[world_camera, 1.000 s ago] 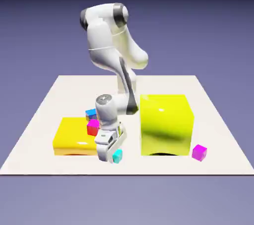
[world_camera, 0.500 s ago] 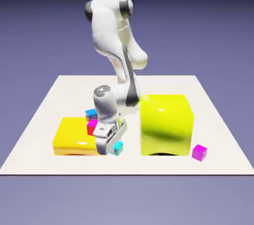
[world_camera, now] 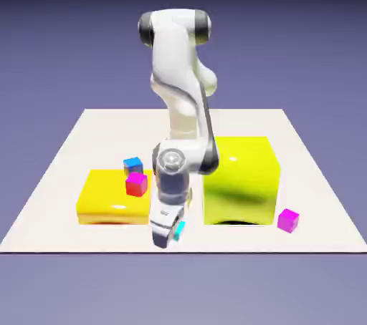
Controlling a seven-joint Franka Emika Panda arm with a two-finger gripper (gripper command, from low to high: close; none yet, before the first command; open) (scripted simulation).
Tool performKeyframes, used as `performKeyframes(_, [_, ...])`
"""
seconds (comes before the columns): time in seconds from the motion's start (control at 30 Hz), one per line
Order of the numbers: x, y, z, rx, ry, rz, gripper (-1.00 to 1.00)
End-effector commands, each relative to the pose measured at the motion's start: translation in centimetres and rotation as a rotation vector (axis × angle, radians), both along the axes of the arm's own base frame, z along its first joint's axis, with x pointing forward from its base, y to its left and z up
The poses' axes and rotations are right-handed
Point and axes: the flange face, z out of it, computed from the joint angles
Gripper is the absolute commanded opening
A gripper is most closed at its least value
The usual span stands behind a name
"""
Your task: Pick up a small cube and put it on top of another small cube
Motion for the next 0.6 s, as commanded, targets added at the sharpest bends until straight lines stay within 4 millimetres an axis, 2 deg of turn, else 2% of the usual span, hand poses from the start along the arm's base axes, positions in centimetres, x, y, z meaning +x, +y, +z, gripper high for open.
performKeyframes(0.0, [0.2, 0.6, 0.5, -0.025, 0.002, 0.031, -1.0])
performKeyframes(0.3, [1.3, 5.8, 5.9, -0.249, 0.009, 0.292, -1.0])
performKeyframes(0.47, [0.9, 14.2, 9.2, -0.305, 0.056, 0.715, -1.0])
performKeyframes(0.57, [0.4, 16.1, 8.4, -0.241, 0.094, 0.863, -1.0])
